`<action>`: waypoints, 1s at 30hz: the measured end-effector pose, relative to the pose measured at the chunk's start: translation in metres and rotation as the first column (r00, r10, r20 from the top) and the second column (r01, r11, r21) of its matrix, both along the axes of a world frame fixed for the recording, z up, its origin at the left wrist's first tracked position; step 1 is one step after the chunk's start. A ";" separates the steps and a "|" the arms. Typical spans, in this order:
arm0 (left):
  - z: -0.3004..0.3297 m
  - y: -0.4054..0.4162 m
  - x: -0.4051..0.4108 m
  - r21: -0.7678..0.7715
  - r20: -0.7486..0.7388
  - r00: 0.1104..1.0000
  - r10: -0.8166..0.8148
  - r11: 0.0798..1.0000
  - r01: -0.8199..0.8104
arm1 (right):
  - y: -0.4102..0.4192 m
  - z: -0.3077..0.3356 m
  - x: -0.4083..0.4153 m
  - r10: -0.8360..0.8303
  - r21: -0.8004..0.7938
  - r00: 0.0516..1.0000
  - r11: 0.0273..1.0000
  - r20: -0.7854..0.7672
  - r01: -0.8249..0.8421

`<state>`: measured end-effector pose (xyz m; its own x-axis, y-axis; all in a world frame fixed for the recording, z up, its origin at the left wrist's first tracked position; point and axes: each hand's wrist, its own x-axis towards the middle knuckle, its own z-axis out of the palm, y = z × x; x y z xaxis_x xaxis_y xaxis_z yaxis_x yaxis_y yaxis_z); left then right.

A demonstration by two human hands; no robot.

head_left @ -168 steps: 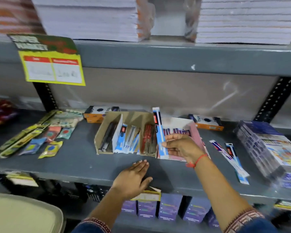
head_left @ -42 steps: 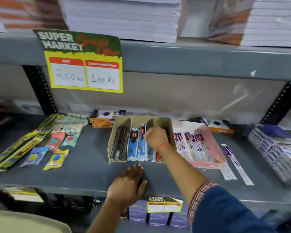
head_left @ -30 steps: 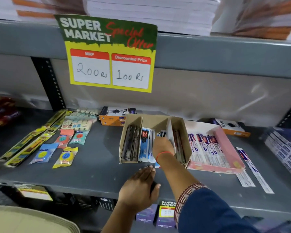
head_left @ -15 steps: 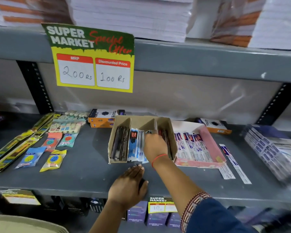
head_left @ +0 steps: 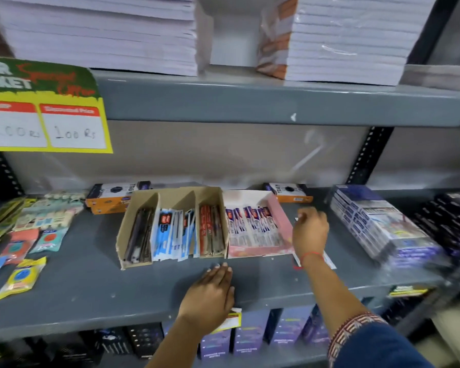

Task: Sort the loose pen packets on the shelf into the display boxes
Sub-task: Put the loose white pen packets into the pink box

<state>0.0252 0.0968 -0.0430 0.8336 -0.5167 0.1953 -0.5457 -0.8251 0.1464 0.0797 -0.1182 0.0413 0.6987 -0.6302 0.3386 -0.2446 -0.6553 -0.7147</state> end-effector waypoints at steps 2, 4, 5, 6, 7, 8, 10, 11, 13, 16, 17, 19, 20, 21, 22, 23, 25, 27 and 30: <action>-0.005 -0.017 0.004 0.000 -0.036 0.998 -0.044 0.999 0.044 | -0.025 -0.008 -0.003 -0.019 -0.030 0.979 0.999 -0.202 0.013; -0.008 -0.035 0.009 0.010 -0.021 0.996 -0.084 0.996 0.084 | -0.044 -0.017 -0.006 -0.024 -0.063 0.911 0.998 -0.411 -0.002; -0.008 -0.042 0.011 0.014 -0.025 0.994 -0.109 0.994 0.109 | -0.051 -0.022 -0.008 -0.020 -0.065 0.863 0.998 -0.505 -0.015; -0.007 -0.050 0.013 0.015 -0.029 0.991 -0.128 0.992 0.128 | -0.057 -0.026 -0.010 -0.010 -0.069 0.809 0.997 -0.588 -0.038; -0.007 -0.054 0.015 0.017 -0.033 0.990 -0.136 0.990 0.137 | -0.061 -0.030 -0.011 0.004 -0.076 0.763 0.995 -0.646 -0.070; -0.008 -0.057 0.017 0.014 -0.026 0.990 -0.137 0.990 0.137 | -0.065 -0.033 -0.012 0.017 -0.079 0.737 0.992 -0.675 -0.096; -0.013 -0.057 0.021 -0.008 -0.007 0.992 -0.122 0.992 0.122 | -0.071 -0.036 -0.007 0.062 -0.043 0.742 0.992 -0.668 -0.122; -0.014 -0.057 0.022 -0.014 -0.002 0.993 -0.118 0.993 0.118 | -0.074 -0.037 -0.004 0.087 -0.004 0.751 0.993 -0.654 -0.119; -0.014 -0.056 0.021 -0.025 -0.005 0.993 -0.118 0.993 0.118 | -0.079 -0.035 0.002 0.132 0.079 0.747 0.991 -0.651 -0.106; -0.012 -0.056 0.019 -0.045 -0.002 0.994 -0.113 0.993 0.113 | -0.084 -0.032 0.005 0.173 0.166 0.731 0.983 -0.660 -0.083; -0.012 -0.056 0.019 -0.048 -0.006 0.993 -0.115 0.992 0.115 | -0.086 -0.033 0.006 0.178 0.199 0.734 0.978 -0.655 -0.060; -0.013 -0.056 0.019 -0.053 -0.018 0.994 -0.111 0.993 0.110 | -0.088 -0.033 0.006 0.205 0.298 0.752 0.954 -0.627 -0.012; -0.013 -0.056 0.019 -0.054 -0.025 0.994 -0.106 0.993 0.105 | -0.088 -0.032 0.005 0.221 0.343 0.765 0.939 -0.605 0.000; -0.013 -0.056 0.019 -0.052 -0.028 0.994 -0.103 0.993 0.102 | -0.088 -0.029 0.002 0.240 0.384 0.779 0.924 -0.579 0.001; -0.013 -0.056 0.020 -0.047 -0.027 0.994 -0.103 0.994 0.101 | -0.089 -0.027 0.001 0.262 0.438 0.802 0.899 -0.537 -0.001; -0.014 -0.057 0.020 -0.045 -0.026 0.995 -0.100 0.994 0.099 | -0.091 -0.026 0.000 0.298 0.511 0.830 0.859 -0.472 -0.018; -0.016 -0.057 0.021 -0.041 -0.023 0.996 -0.092 0.995 0.091 | -0.091 -0.021 -0.006 0.333 0.677 0.899 0.734 -0.285 -0.058; -0.016 -0.057 0.021 -0.025 -0.010 0.996 -0.086 0.996 0.086 | -0.088 -0.014 -0.014 0.339 0.756 0.932 0.642 -0.132 -0.126; -0.017 -0.058 0.020 0.000 0.001 0.996 -0.093 0.996 0.093 | -0.078 -0.005 -0.026 0.400 0.800 0.916 0.536 0.040 -0.269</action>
<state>0.0457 0.0389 -0.0600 0.7819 -0.5917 0.1963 -0.6200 -0.7710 0.1455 0.0534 -0.1966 0.0359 0.9105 -0.3103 -0.2733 -0.2608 0.0820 -0.9619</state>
